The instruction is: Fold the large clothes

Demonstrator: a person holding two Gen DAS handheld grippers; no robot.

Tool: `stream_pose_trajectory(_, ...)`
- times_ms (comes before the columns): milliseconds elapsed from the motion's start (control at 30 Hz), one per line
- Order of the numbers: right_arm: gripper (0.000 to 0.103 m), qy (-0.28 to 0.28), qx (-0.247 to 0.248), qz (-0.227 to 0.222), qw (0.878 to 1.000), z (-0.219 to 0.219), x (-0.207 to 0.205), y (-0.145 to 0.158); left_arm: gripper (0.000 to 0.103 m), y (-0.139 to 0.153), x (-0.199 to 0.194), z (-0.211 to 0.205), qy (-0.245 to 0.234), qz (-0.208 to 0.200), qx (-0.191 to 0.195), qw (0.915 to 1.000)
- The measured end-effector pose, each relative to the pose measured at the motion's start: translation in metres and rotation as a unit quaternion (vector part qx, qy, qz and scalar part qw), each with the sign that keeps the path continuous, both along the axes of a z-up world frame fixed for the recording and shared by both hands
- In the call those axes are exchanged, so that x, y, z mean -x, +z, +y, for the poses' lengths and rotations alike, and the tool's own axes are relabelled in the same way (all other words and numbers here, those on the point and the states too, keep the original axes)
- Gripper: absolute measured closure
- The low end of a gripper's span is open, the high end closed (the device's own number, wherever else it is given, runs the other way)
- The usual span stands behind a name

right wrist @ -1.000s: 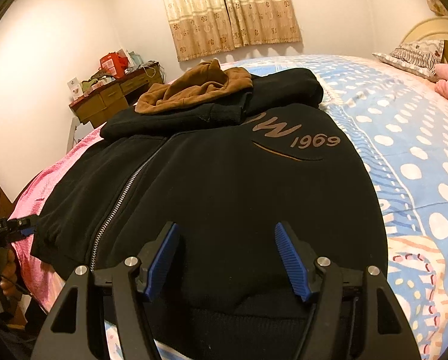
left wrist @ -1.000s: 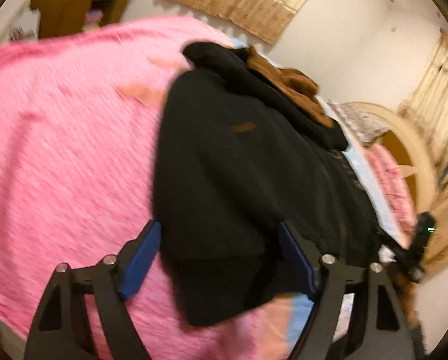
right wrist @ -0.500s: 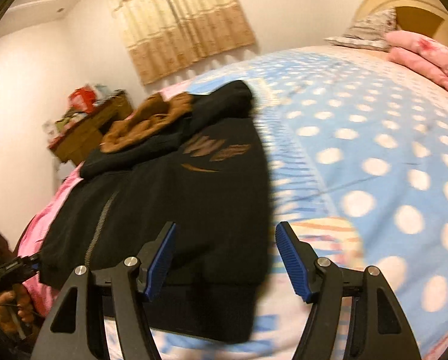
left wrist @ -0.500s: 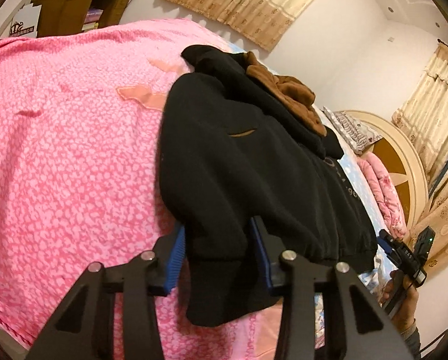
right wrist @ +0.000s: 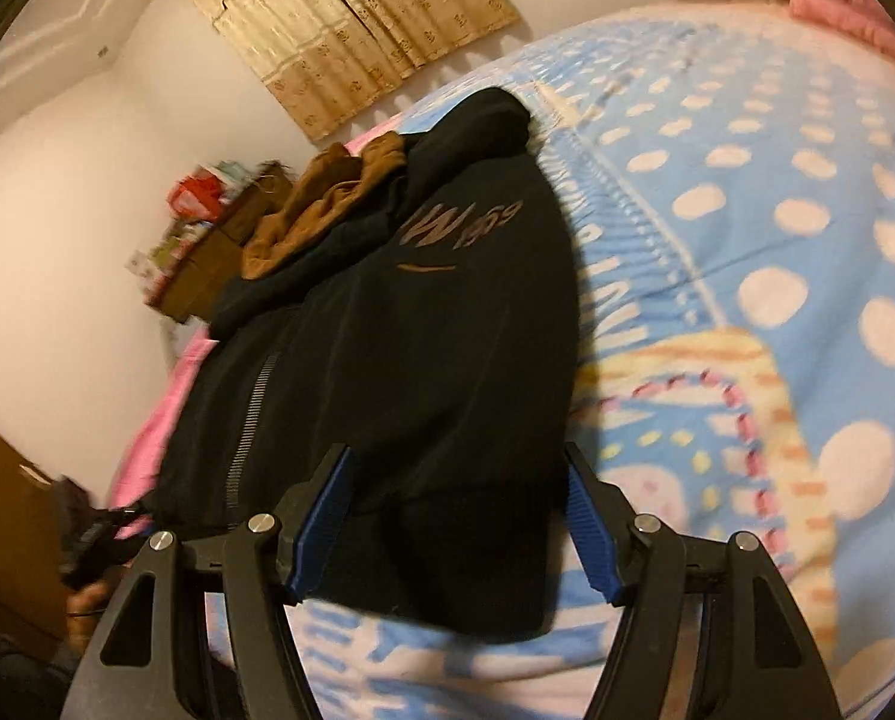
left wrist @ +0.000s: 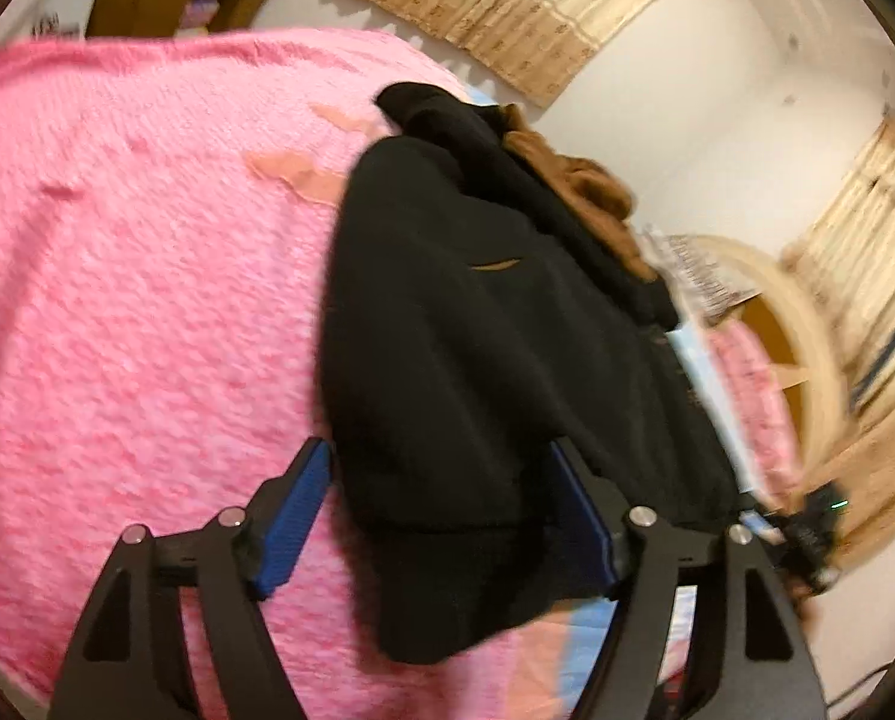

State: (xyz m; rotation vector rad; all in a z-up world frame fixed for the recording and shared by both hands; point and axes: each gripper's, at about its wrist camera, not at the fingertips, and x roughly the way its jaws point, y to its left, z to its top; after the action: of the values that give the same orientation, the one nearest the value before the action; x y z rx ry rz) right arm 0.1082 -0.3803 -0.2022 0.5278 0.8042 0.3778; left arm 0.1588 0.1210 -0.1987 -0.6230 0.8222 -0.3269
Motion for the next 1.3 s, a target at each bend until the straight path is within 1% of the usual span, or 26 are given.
stream_pose_trajectory(33,0.035,0.006,-0.011,0.001,1.0,0.0,0.001,-0.001,0.034,0.0,0.0,0.001,0.001,0.0,0.01,0.9999)
stream_pose_trajectory(67,0.037,0.012,-0.017,0.003,1.0,0.0,0.002,-0.002,0.041,0.001,0.001,0.0,0.001,-0.003,0.006,1.0)
stream_pose_trajectory(100,0.048,0.019,-0.019,0.006,1.0,0.001,0.003,-0.003,0.046,0.003,0.001,-0.002,-0.004,-0.009,-0.004,0.9999)
stream_pose_trajectory(133,0.054,0.026,-0.018,0.01,0.999,0.003,0.004,-0.005,0.055,0.005,0.001,-0.003,-0.005,-0.013,-0.014,0.9998)
stream_pose_trajectory(167,0.055,0.031,-0.012,0.012,0.999,0.005,0.005,-0.006,0.061,0.006,0.001,-0.004,-0.006,-0.016,-0.015,0.9997)
stream_pose_trajectory(267,0.058,0.042,-0.002,0.011,0.999,0.009,0.004,-0.009,0.06,0.002,-0.002,0.0,0.0,-0.01,-0.003,0.9999)
stream_pose_trajectory(300,0.059,0.041,-0.009,0.009,0.999,0.008,0.002,-0.01,0.058,-0.002,-0.003,0.002,0.006,-0.002,-0.003,1.0)
stream_pose_trajectory(333,0.061,0.037,-0.019,0.01,0.999,0.006,0.0,-0.011,0.051,-0.005,-0.003,0.003,0.012,0.006,-0.002,0.9999)
stream_pose_trajectory(400,0.062,0.018,-0.051,0.008,0.998,-0.002,-0.004,-0.014,0.048,-0.008,-0.002,0.007,0.015,0.002,0.022,0.9996)
stream_pose_trajectory(433,0.062,0.012,-0.063,0.006,0.998,-0.005,-0.007,-0.015,0.047,-0.009,-0.002,0.007,0.013,0.001,0.024,0.9996)
stream_pose_trajectory(500,0.064,0.01,-0.064,0.0,0.998,-0.004,-0.01,-0.015,0.047,-0.01,-0.002,0.008,0.007,-0.004,0.03,0.9995)
stream_pose_trajectory(533,0.073,0.014,-0.062,-0.004,0.998,-0.003,-0.011,-0.014,0.051,-0.011,-0.002,0.009,0.004,-0.007,0.037,0.9993)
stream_pose_trajectory(567,0.08,0.022,-0.07,-0.005,0.997,-0.002,-0.011,-0.014,0.074,-0.011,-0.002,0.011,0.002,-0.006,0.042,0.9991)
stream_pose_trajectory(600,0.085,0.025,-0.082,-0.009,0.996,-0.003,-0.01,-0.013,0.08,-0.011,-0.002,0.013,-0.004,-0.005,0.05,0.9987)
stream_pose_trajectory(633,0.087,0.027,-0.092,-0.014,0.995,-0.005,-0.008,-0.011,0.082,-0.008,-0.002,0.016,-0.004,-0.007,0.052,0.9986)
stream_pose_trajectory(667,0.088,0.028,-0.108,-0.023,0.994,-0.008,-0.005,-0.007,0.084,-0.002,0.0,0.017,-0.005,-0.019,0.058,0.9981)
stream_pose_trajectory(733,0.09,0.027,-0.138,-0.04,0.989,-0.015,-0.001,0.0,0.085,0.015,0.004,0.016,-0.017,-0.052,0.07,0.9961)
stream_pose_trajectory(833,0.091,0.025,-0.159,-0.049,0.986,-0.016,-0.004,0.006,0.085,0.031,0.003,0.011,-0.03,-0.076,0.076,0.9937)
stream_pose_trajectory(900,0.091,0.023,-0.184,-0.052,0.981,-0.016,-0.011,0.006,0.085,0.035,-0.004,0.008,-0.034,-0.08,0.088,0.9923)
stream_pose_trajectory(967,0.091,0.019,-0.195,-0.05,0.979,-0.013,-0.021,0.006,0.085,0.034,-0.01,0.008,-0.035,-0.078,0.094,0.9919)
stream_pose_trajectory(1033,0.091,0.018,-0.22,-0.048,0.974,-0.011,-0.032,0.006,0.085,0.03,-0.017,0.011,-0.035,-0.072,0.118,0.9897)
stream_pose_trajectory(1100,0.091,0.018,-0.228,-0.055,0.972,-0.009,-0.04,0.012,0.086,0.032,-0.022,0.015,-0.032,-0.073,0.141,0.9868)
stream_pose_trajectory(1167,0.091,0.019,-0.226,-0.067,0.972,-0.008,-0.041,0.024,0.086,0.041,-0.026,0.016,-0.03,-0.083,0.142,0.9858)
stream_pose_trajectory(1233,0.092,0.021,-0.223,-0.081,0.971,-0.008,-0.049,0.04,0.086,0.054,-0.035,0.018,-0.034,-0.1,0.156,0.9821)
stream_pose_trajectory(1300,0.092,0.023,-0.224,-0.093,0.97,-0.01,-0.061,0.056,0.086,0.071,-0.047,0.017,-0.037,-0.12,0.158,0.9795)
